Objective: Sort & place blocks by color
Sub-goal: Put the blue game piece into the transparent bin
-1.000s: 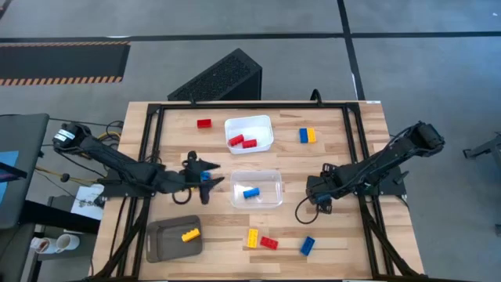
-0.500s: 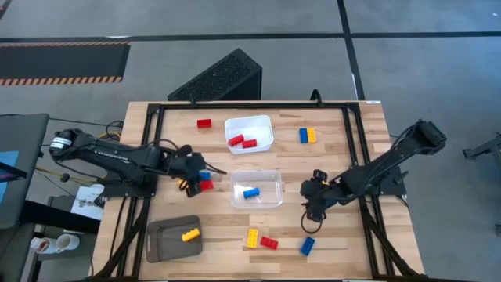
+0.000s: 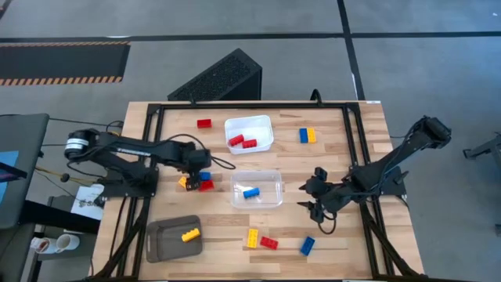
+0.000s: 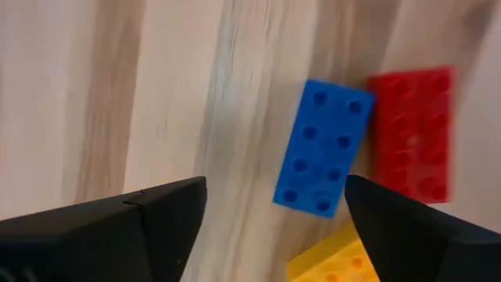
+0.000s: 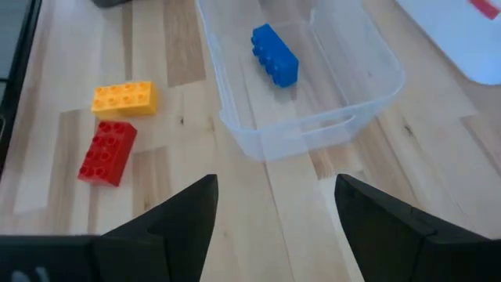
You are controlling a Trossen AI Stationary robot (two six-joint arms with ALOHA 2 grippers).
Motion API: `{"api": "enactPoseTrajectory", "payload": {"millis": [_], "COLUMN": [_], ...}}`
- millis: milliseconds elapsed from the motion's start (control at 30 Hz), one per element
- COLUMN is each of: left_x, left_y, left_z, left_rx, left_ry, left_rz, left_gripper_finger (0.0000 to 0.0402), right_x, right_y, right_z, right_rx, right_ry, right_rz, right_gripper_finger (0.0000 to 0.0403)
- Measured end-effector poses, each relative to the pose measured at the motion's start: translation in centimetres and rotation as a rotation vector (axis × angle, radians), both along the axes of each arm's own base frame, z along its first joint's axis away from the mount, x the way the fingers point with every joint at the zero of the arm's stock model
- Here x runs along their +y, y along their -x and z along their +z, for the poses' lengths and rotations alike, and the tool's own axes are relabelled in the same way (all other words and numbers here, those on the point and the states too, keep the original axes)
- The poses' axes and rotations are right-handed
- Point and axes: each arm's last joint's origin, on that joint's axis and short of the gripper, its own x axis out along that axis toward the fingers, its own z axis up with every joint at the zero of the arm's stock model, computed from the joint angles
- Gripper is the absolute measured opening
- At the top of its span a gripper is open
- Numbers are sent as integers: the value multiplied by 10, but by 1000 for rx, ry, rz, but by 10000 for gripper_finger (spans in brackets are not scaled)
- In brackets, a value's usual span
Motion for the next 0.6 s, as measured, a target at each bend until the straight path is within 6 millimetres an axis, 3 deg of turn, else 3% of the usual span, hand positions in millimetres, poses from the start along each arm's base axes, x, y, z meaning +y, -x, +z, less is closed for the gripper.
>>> {"api": "enactPoseTrajectory", "payload": {"millis": [233, 600], "left_x": [2, 1], "left_y": [-8, -17], "left_z": [-27, -37], "left_rx": [130, 126], "left_ry": [27, 75], "left_rz": [-60, -104], "left_gripper_finger": [304, 304], "right_x": [0, 0], "right_y": [0, -1], "right_z": [-1, 0], "right_rx": [5, -5], "right_ry": [13, 16], "right_rz": [-4, 3], "right_gripper_finger": [281, 281]}}
